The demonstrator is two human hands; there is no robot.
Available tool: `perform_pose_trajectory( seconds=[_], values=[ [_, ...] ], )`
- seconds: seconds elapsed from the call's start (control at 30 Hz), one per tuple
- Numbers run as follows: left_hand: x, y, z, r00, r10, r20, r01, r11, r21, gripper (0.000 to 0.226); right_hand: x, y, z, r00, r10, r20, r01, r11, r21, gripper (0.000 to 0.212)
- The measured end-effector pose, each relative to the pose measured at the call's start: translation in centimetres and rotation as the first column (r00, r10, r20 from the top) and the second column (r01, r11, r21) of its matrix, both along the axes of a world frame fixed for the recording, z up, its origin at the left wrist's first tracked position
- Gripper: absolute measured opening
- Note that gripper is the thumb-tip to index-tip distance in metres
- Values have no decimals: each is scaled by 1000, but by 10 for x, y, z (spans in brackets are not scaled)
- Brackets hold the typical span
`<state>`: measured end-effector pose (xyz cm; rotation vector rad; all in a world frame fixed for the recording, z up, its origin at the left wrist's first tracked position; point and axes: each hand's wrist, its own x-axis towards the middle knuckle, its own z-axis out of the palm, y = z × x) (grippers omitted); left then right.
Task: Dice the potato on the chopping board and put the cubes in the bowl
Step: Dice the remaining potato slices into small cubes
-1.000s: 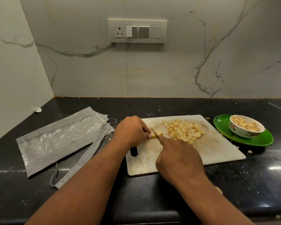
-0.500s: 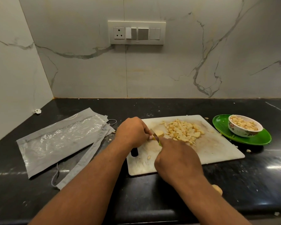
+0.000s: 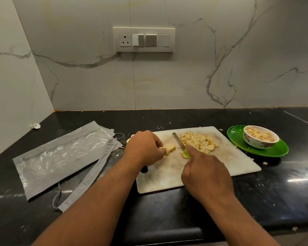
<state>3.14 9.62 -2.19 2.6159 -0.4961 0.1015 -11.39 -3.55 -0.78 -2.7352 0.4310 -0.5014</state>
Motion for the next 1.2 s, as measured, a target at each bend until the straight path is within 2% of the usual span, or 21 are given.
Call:
perform_pose_trajectory(
  seconds=[0.1,0.17,0.27,0.47,0.6,0.73,0.8,0.87,0.93,1.0,1.07,1.2],
  values=[
    [-10,-14,0,992,-73,105,65,995,80,53,11,-10,-10,995,-16,96,13,999,39,54],
    [-13,-25,-2,983,-108,151,85,985,149,59,10,-13,-17,985,-7,175,-6,997,73,52],
    [-7,-37,-4,980,-152,127,128,975,180,51,12,-13,-22,964,21,266,-49,994,99,52],
    [2,-36,-3,982,-190,12,187,976,112,26,16,-16,-25,965,7,261,-54,984,172,50],
    [4,-25,6,963,-241,-119,251,965,77,11,15,-15,-24,964,3,267,-61,976,211,47],
    [6,-15,7,944,-282,-174,293,955,38,13,15,-16,-24,964,6,267,-68,972,223,48],
    [1,-13,9,944,-296,-145,304,952,36,19,14,-15,-24,964,7,265,-70,971,230,47],
    [-6,-11,12,961,-269,-59,273,959,77,41,15,-14,-23,964,5,264,-71,968,239,46],
    [-14,-7,15,984,-180,16,176,975,137,64,15,-15,-24,964,9,266,-76,967,243,46],
    [-18,-3,16,998,-69,-5,69,985,159,72,15,-16,-23,967,15,256,-78,968,237,47],
    [-18,1,16,997,9,-70,2,989,148,69,13,-16,-22,977,45,209,-88,976,199,48],
    [-13,2,14,989,46,-143,-31,994,107,43,12,-13,-19,994,99,37,-101,993,67,50]
  ],
)
